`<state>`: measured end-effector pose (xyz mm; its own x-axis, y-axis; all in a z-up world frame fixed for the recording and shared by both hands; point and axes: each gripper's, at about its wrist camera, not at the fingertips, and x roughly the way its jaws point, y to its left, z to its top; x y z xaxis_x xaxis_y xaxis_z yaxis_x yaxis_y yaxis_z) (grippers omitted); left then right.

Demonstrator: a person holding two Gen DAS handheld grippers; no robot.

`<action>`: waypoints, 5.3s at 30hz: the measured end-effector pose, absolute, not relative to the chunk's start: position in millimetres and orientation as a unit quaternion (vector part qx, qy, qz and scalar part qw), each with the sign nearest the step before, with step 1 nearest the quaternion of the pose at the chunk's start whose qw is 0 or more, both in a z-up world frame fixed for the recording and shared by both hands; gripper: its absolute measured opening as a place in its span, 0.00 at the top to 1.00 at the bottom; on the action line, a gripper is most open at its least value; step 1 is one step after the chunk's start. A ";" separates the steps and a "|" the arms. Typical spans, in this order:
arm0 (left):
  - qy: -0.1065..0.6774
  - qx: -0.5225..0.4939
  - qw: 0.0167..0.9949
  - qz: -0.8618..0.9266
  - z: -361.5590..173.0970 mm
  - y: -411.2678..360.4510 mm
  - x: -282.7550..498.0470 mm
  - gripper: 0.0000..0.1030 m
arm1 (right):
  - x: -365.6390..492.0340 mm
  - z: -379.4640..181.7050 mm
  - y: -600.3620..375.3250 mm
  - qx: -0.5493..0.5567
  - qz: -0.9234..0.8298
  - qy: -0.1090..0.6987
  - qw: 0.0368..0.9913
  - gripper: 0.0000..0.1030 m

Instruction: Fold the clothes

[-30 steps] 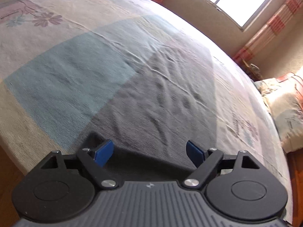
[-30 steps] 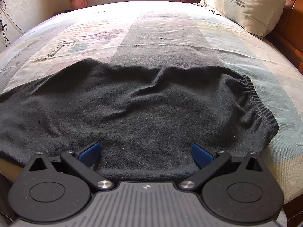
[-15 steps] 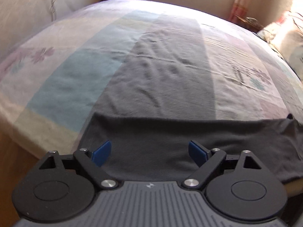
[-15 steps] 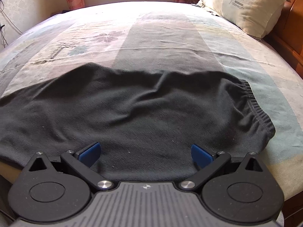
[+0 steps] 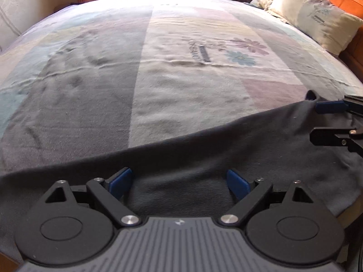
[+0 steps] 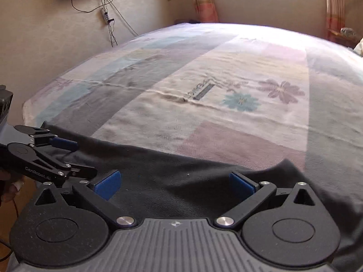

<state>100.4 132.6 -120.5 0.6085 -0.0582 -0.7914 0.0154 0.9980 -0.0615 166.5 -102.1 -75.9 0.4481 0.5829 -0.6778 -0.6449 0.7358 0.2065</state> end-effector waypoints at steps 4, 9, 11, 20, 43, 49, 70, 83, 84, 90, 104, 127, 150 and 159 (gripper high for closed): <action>0.435 -0.047 0.899 -0.009 -120.4 151.7 100.3 0.12 | 196.8 -93.6 -116.2 -0.048 0.328 0.370 0.868 0.01; 0.438 -0.066 0.897 0.004 -114.0 155.9 100.0 0.12 | 203.1 -71.8 -140.7 0.008 0.310 0.371 0.875 0.01; 0.431 -0.078 0.899 0.001 -110.6 156.7 96.3 0.12 | 194.3 -68.4 -141.9 0.019 0.330 0.374 0.866 0.00; 0.427 -0.088 0.899 0.042 -112.7 173.6 96.1 0.11 | 207.2 -90.4 -130.9 -0.038 0.293 0.366 0.882 0.01; 0.437 -0.080 0.892 0.090 -114.2 185.7 76.8 0.09 | 171.7 -66.9 -111.8 -0.027 0.342 0.367 0.864 0.00; 0.427 -0.092 0.890 0.131 -119.4 201.8 76.1 0.09 | 191.0 -96.1 -104.1 -0.046 0.305 0.375 0.874 0.00; 0.454 0.041 0.889 0.050 -118.6 128.4 40.6 0.06 | 87.6 -90.2 -120.0 -0.140 0.288 0.397 0.860 0.00; 0.438 0.052 0.897 -0.007 -108.6 91.4 41.9 0.06 | 73.9 -92.3 -161.3 -0.091 0.233 0.416 0.874 0.00; 0.448 0.055 0.892 -0.009 -114.7 88.5 41.6 0.06 | 67.9 -92.5 -164.7 -0.097 0.238 0.414 0.873 0.00; 0.434 0.032 0.900 -0.006 -103.6 96.3 33.6 0.06 | 64.7 -71.4 -196.3 -0.080 0.260 0.387 0.881 0.00; 0.443 -0.012 0.896 -0.021 -120.2 91.3 50.2 0.06 | 173.5 -99.6 -298.6 -0.026 0.157 0.366 0.917 0.00; 0.464 0.061 0.883 -0.033 -115.2 48.2 49.4 0.03 | 100.5 -97.1 -317.2 0.001 0.085 0.374 0.923 0.00; 0.449 0.068 0.891 -0.030 -97.6 29.4 41.9 0.03 | 74.1 -84.9 -346.9 0.069 0.072 0.309 0.946 0.00; 0.477 0.048 0.878 -0.014 -109.2 30.5 49.5 0.03 | 74.9 -89.8 -355.7 0.075 0.038 0.309 0.947 0.00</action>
<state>49.5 30.5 -109.2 0.5446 0.0211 -0.8385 0.0697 0.9951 0.0703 74.9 -355.7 -89.8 0.8059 0.1193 -0.5799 -0.0263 0.9857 0.1662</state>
